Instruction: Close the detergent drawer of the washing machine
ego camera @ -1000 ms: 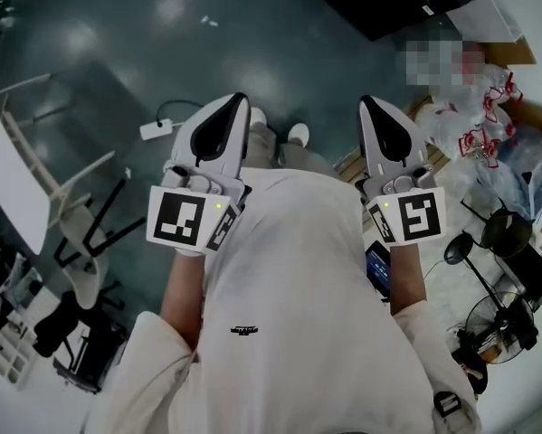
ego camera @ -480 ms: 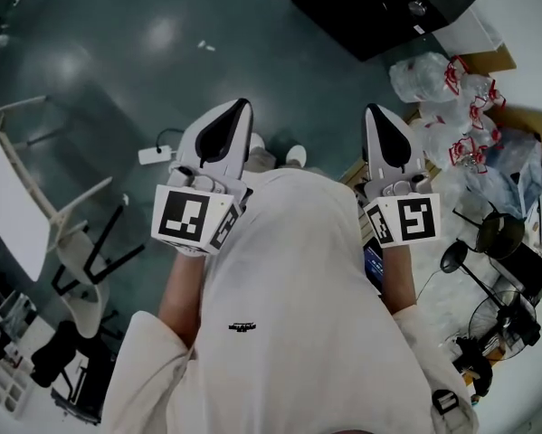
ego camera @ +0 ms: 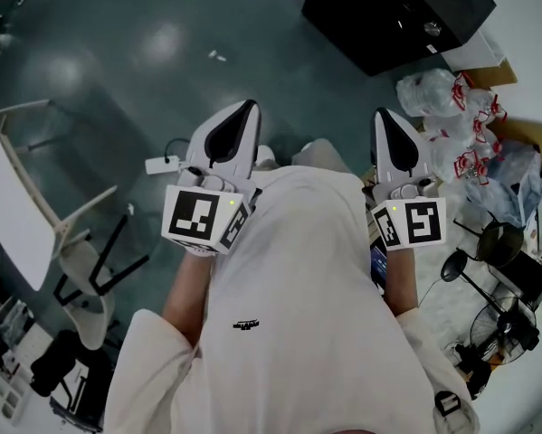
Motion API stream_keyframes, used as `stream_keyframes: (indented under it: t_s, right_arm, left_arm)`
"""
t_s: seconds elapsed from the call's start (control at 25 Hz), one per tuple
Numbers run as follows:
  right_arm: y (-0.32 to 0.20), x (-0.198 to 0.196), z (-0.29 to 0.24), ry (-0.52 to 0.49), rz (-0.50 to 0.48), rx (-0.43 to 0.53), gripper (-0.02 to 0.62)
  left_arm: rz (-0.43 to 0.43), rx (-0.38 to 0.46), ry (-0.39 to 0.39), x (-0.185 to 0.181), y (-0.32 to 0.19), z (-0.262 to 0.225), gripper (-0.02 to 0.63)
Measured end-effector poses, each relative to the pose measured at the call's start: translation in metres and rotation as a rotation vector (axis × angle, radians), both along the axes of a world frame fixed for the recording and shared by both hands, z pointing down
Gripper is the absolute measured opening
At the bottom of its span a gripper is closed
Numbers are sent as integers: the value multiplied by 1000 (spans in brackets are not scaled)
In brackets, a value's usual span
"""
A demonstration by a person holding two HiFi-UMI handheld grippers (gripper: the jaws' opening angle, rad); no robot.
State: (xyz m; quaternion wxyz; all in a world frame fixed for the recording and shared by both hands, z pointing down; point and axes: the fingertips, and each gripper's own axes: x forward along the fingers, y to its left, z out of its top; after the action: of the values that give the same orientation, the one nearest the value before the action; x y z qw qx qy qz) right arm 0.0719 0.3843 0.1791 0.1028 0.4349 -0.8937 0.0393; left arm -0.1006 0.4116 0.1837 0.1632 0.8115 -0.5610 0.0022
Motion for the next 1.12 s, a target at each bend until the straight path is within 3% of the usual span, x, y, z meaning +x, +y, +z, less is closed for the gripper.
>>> stream_keyframes:
  t_s: [0.36,0.6,1.12]
  right_arm:
    - [-38,-3,10,9,-9,-25,-3]
    - [-90,0,14,-7,-49,-46,-3]
    - [-236,50,22,-54,-101,-81,-3]
  left_arm:
    - [20,-11,-12,1,-40,3,17]
    - [-18,-24,-14,9,-87,3,17]
    - [-23,-77,-39,78,-229,7,17]
